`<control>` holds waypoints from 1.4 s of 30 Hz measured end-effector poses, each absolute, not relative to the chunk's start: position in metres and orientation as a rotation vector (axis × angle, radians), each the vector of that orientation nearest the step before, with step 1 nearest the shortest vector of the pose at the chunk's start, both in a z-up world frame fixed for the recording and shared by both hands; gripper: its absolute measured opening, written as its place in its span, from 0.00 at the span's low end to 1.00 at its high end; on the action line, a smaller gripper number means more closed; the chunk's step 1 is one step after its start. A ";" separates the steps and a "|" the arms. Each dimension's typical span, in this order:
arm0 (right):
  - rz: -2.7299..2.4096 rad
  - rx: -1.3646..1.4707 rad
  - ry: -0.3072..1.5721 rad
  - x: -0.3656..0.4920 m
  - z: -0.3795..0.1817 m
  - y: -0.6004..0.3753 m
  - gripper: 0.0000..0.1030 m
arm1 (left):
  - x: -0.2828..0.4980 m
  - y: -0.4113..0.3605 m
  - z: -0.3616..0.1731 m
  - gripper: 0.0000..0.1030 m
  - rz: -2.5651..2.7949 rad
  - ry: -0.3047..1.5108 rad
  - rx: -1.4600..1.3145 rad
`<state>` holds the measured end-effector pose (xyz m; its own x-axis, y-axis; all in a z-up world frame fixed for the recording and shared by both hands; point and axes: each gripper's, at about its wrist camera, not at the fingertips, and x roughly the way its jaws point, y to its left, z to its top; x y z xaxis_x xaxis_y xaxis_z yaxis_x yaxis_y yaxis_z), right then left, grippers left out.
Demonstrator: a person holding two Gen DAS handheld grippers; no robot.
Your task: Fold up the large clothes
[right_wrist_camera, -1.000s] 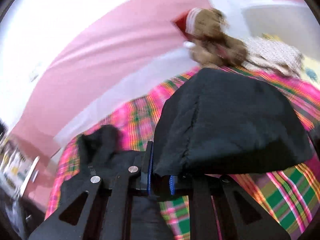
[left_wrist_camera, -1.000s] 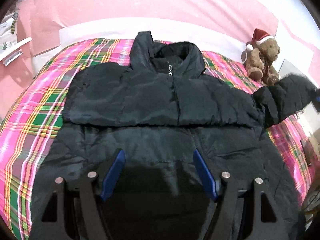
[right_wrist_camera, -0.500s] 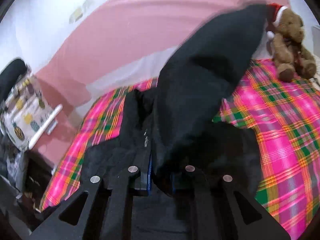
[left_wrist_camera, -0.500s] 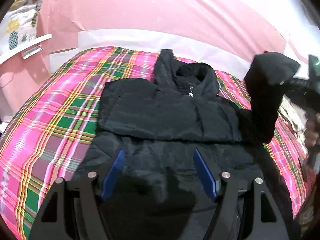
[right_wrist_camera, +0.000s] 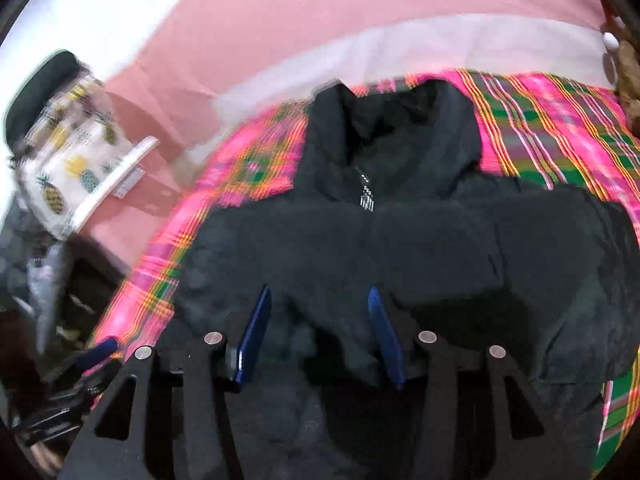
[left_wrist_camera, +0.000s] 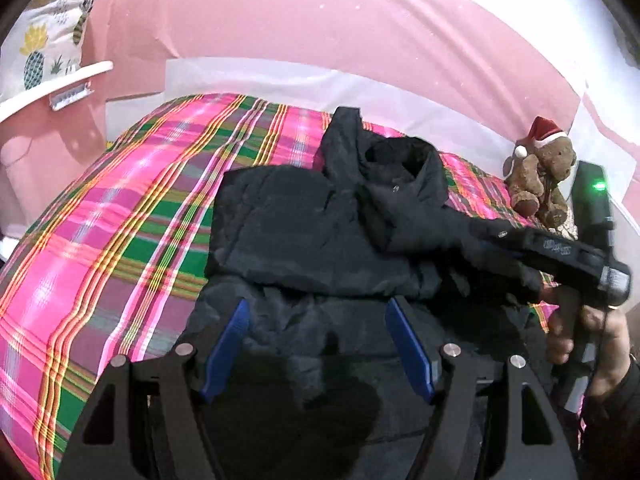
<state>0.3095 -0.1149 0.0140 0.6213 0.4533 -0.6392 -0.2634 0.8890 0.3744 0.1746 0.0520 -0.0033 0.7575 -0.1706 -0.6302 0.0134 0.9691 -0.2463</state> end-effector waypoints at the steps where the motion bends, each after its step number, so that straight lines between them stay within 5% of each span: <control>1: 0.443 0.264 0.771 0.304 0.024 -0.119 0.51 | 0.176 0.049 0.001 0.71 -0.109 0.701 -0.232; 6: 0.373 0.231 0.640 0.277 0.060 -0.158 0.51 | 0.192 0.027 0.020 0.71 -0.162 0.682 -0.187; 14: 0.017 0.298 0.721 0.285 0.020 -0.266 0.49 | 0.261 -0.035 0.029 0.71 -0.284 0.665 -0.115; 26: 0.017 0.131 0.890 0.319 -0.065 -0.239 0.45 | 0.319 -0.048 -0.066 0.67 -0.176 0.825 -0.065; 37: -0.001 0.226 0.784 0.325 0.005 -0.282 0.45 | 0.316 -0.043 -0.003 0.66 -0.166 0.717 -0.052; 42: -0.045 0.221 0.863 0.371 -0.014 -0.293 0.45 | 0.364 -0.046 -0.029 0.66 -0.120 0.796 -0.026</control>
<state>0.3706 -0.2934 -0.0137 0.6508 0.0498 -0.7576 0.1282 0.9763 0.1743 0.3635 -0.0462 -0.0295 0.6931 -0.1178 -0.7111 0.0979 0.9928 -0.0691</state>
